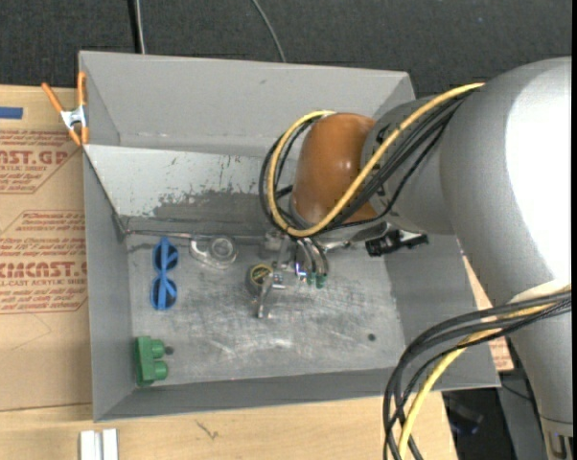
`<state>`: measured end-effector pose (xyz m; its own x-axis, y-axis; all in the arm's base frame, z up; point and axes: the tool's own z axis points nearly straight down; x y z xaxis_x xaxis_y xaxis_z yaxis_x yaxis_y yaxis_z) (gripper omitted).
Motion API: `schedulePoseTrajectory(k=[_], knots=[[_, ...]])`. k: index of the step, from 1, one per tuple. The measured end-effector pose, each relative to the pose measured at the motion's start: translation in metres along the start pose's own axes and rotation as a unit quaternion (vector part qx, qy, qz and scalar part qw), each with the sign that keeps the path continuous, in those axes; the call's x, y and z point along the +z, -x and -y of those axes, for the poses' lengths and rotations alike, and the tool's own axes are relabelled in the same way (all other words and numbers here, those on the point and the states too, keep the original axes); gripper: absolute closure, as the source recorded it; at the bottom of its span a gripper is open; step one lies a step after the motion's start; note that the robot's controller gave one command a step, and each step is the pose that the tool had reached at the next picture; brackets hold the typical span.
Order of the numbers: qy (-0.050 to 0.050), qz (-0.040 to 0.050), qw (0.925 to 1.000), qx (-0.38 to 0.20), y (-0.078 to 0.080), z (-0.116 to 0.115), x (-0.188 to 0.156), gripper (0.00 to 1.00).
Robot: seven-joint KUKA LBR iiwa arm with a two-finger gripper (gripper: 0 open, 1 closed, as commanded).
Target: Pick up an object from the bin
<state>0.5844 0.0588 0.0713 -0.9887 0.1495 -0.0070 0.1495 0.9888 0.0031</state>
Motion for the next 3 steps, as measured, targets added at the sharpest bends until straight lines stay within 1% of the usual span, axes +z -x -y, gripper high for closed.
schedulePoseTrajectory(k=[1, 2, 3], knots=[[0.001, 0.0025, 1.0000, -0.001, 0.002, -0.001, -0.006, 1.00], [0.000, 0.0006, 0.9999, 0.014, -0.003, -0.013, -0.125, 1.00], [-0.001, -0.0015, 0.9912, -0.132, -0.011, -0.006, -0.166, 1.00]])
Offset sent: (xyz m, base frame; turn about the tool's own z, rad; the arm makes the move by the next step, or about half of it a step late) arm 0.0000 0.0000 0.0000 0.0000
